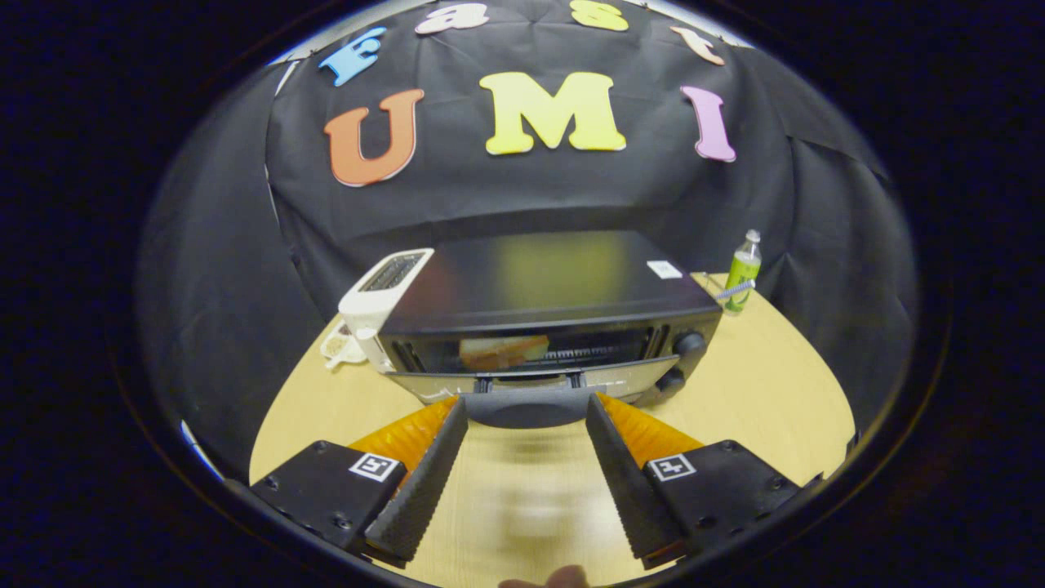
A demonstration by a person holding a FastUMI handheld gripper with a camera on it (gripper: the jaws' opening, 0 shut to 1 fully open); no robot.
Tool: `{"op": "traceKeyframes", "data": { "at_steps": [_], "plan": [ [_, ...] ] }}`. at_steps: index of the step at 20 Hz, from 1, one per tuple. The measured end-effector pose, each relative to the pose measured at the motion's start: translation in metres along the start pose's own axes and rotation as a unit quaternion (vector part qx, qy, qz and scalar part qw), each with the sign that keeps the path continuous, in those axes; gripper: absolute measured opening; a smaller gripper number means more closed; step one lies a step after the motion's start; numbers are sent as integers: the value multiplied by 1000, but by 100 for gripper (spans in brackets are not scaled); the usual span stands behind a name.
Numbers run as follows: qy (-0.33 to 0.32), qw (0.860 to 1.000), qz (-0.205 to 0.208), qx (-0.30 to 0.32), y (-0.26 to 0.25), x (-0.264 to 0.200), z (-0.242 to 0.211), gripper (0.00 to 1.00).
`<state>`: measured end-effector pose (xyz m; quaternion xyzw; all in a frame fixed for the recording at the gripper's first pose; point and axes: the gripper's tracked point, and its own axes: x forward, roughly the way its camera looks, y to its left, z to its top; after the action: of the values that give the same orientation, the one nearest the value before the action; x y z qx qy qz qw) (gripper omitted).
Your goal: Open the toaster oven, put the food inside, and close the toaster oven door.
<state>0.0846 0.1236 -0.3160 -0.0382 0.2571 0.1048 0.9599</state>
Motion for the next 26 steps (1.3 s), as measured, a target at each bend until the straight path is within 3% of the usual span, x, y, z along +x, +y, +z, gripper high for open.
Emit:
{"op": "traceKeyframes", "data": {
  "at_steps": [8, 13, 19, 26],
  "plan": [
    [-119, 993, 4, 10, -4, -84, 114, 96],
    [-194, 981, 4, 11, -6, -142, 180, 96],
    [-251, 968, 8, -3, 2, -204, 219, 97],
    [-268, 963, 22, 12, 12, -238, 212, 97]
  ]
}}
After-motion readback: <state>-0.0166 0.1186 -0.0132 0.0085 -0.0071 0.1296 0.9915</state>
